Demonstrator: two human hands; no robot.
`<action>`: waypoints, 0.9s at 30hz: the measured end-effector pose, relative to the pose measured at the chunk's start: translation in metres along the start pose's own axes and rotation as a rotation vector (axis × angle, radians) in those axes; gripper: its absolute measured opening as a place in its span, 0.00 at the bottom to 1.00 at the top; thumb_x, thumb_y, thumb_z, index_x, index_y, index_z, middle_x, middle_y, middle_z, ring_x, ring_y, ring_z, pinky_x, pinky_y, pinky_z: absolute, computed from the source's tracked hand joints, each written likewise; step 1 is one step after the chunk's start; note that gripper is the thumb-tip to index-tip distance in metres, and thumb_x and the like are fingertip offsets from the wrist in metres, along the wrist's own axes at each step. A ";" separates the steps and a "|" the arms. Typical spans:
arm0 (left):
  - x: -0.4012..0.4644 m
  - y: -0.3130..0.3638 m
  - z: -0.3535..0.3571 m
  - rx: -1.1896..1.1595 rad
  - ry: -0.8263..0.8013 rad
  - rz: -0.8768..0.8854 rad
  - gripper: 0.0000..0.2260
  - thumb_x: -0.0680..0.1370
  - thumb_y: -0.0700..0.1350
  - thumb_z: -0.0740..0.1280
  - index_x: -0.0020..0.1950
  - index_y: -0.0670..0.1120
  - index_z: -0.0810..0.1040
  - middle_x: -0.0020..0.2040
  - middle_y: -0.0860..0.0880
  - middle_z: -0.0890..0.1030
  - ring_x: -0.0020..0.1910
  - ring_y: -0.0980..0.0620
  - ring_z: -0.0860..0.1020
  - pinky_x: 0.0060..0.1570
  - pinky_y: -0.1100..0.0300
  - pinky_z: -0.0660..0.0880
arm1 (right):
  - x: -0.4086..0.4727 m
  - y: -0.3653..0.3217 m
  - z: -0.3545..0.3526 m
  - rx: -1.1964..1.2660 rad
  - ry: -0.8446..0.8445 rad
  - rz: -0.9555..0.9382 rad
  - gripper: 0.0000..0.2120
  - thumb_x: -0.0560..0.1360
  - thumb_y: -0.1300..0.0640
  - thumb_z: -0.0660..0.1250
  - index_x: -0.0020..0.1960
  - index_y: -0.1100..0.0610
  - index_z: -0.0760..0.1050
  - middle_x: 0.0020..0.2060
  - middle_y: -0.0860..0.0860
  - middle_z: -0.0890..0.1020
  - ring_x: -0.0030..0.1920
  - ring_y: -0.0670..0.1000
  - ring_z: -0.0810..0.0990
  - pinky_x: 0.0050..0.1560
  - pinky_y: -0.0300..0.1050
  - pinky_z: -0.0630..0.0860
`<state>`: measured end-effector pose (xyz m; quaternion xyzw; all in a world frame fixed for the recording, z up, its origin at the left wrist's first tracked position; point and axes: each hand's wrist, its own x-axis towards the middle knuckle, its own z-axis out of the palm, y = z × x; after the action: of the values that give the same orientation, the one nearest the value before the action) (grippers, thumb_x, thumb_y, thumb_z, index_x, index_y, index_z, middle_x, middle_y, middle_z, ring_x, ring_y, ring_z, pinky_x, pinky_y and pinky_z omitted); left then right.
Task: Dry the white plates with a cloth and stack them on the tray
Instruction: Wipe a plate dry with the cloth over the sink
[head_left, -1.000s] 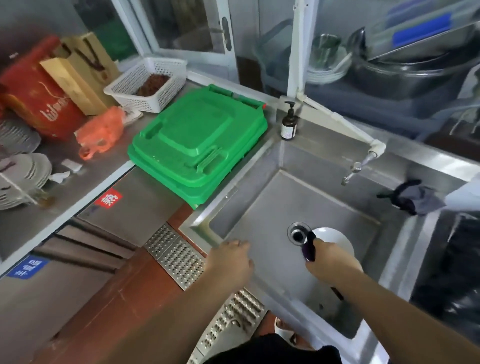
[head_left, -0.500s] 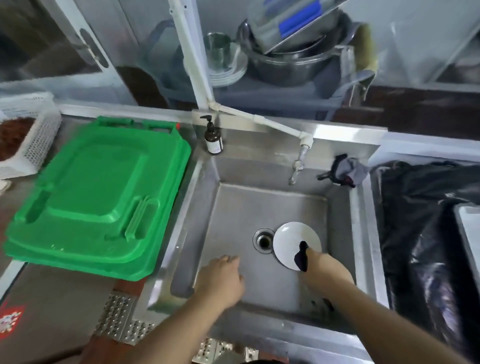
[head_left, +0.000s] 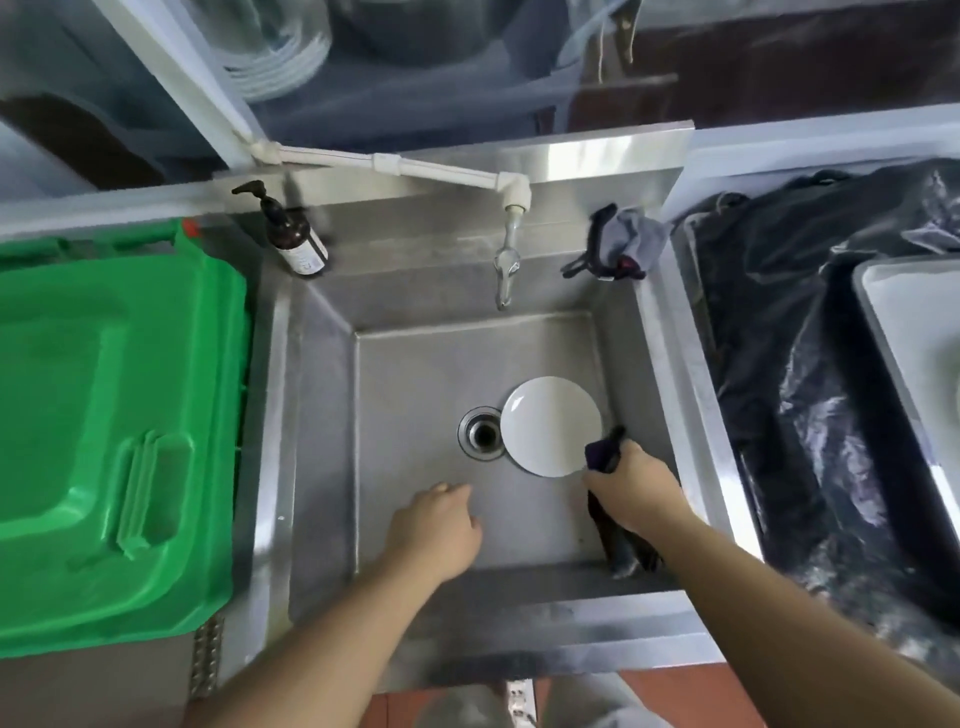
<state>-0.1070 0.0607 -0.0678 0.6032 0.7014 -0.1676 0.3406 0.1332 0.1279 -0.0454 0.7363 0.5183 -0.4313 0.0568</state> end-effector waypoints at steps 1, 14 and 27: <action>0.006 0.004 0.003 0.000 -0.019 -0.007 0.19 0.82 0.55 0.59 0.72 0.51 0.72 0.72 0.49 0.75 0.70 0.44 0.74 0.65 0.49 0.73 | 0.008 0.005 0.001 0.031 -0.004 0.015 0.24 0.79 0.48 0.68 0.71 0.57 0.69 0.49 0.51 0.79 0.46 0.55 0.77 0.44 0.47 0.74; 0.128 0.031 0.062 -0.177 -0.141 -0.113 0.22 0.83 0.55 0.60 0.77 0.52 0.70 0.76 0.48 0.72 0.72 0.44 0.73 0.69 0.50 0.72 | 0.116 0.051 0.053 0.811 -0.095 0.520 0.22 0.78 0.45 0.72 0.66 0.56 0.73 0.54 0.58 0.82 0.52 0.62 0.83 0.61 0.62 0.80; 0.256 0.035 0.161 -1.215 -0.092 -0.590 0.09 0.70 0.51 0.67 0.47 0.56 0.85 0.52 0.52 0.86 0.55 0.44 0.84 0.61 0.47 0.81 | 0.168 0.075 0.101 0.809 0.058 0.513 0.24 0.80 0.47 0.69 0.73 0.50 0.69 0.50 0.51 0.81 0.49 0.56 0.82 0.53 0.54 0.80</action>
<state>-0.0391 0.1516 -0.3505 0.0802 0.7910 0.1450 0.5889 0.1517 0.1601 -0.2522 0.8151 0.1116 -0.5499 -0.1440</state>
